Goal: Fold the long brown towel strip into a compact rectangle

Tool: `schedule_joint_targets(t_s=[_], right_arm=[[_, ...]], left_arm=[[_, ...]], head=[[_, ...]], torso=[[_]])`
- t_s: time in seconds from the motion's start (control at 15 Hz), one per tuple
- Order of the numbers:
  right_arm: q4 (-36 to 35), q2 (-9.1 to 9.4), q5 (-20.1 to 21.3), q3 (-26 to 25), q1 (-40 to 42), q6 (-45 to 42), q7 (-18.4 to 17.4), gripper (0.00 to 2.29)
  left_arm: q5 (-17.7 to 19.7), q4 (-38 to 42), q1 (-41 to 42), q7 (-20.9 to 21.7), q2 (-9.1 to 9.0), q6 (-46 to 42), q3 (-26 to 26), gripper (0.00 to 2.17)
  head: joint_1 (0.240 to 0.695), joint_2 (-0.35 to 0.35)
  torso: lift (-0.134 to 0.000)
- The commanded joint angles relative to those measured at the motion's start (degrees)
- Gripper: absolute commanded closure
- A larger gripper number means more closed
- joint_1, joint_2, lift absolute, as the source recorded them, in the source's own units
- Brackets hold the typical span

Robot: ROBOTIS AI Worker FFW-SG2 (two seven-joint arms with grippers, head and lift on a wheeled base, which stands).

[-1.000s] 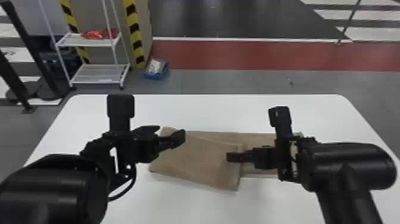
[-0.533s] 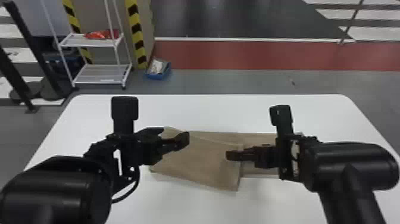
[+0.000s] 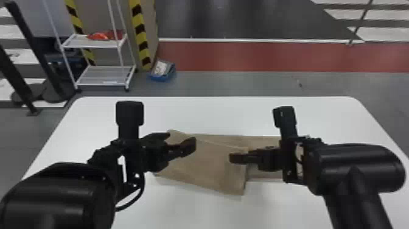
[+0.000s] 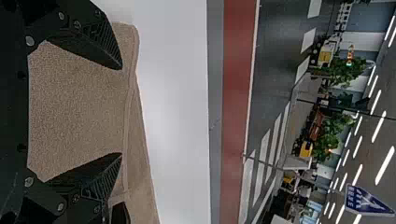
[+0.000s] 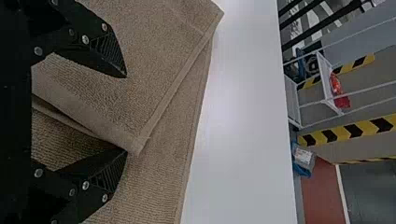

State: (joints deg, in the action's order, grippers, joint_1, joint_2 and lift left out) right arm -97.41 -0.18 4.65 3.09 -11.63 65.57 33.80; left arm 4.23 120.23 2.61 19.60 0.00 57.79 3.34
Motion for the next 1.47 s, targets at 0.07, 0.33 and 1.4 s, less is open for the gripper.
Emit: schedule_joint_targets(t_s=[0.07,0.33,1.4], right_arm=[[0.12,0.23,-0.17,0.07,-0.06,0.13,0.04,0.5],[-2.52,0.23,-0.17,0.95,0.64,5.05,-0.14,0.48],[-3.75,0.23,0.89,2.27,0.73,7.16,0.04,1.02]], left_arm=[[0.08,0.18,0.47,0.09,-0.15,0.0,0.0,0.27],[0.08,0.27,0.73,0.17,-0.15,0.0,0.09,0.27],[0.78,0.18,1.09,0.35,-0.15,0.0,-0.35,0.27]], head=[[0.695,0.0],[0.695,0.0],[0.695,0.011]], torso=[[-0.124],[-0.124],[-0.124]])
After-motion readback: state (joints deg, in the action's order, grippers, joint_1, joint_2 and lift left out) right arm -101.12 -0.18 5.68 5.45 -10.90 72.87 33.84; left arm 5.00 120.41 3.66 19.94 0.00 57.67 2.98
